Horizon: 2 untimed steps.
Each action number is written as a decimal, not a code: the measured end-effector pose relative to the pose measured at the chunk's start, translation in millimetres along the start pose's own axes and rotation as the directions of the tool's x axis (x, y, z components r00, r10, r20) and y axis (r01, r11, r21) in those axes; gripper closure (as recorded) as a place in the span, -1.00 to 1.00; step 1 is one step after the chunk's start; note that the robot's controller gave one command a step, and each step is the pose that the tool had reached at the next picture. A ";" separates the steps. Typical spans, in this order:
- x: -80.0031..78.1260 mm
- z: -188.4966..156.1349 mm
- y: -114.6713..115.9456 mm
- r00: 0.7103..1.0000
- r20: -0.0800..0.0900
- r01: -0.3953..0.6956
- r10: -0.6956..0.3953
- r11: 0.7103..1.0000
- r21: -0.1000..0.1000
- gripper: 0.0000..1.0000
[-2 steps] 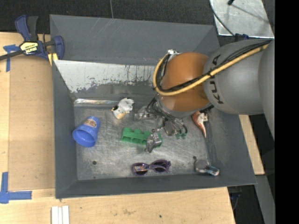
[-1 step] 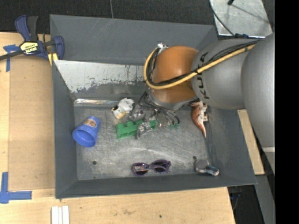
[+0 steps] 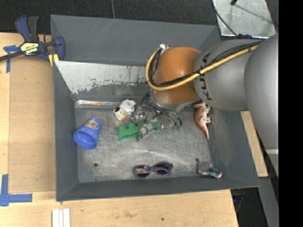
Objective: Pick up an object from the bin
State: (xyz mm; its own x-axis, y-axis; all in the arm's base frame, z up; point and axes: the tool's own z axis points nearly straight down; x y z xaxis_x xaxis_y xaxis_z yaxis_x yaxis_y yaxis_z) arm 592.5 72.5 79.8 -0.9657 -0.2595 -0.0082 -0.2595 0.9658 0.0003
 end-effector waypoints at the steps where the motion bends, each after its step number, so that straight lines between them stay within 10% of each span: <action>1: 0.7 -39.2 -3.8 1.000 -0.013 -0.004 0.004 1.000 -0.001 1.00; 2: -16.9 -56.8 1.6 1.000 0.008 -0.003 0.003 1.000 0.003 1.00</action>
Offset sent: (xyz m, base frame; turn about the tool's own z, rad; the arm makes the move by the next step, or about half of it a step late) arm 0.0241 0.0234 -0.0098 0.0002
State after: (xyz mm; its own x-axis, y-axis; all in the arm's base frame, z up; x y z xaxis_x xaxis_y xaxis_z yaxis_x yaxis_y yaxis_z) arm 608.0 78.3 136.8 -0.9663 -0.2569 -0.0164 -0.2569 0.9664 -0.0028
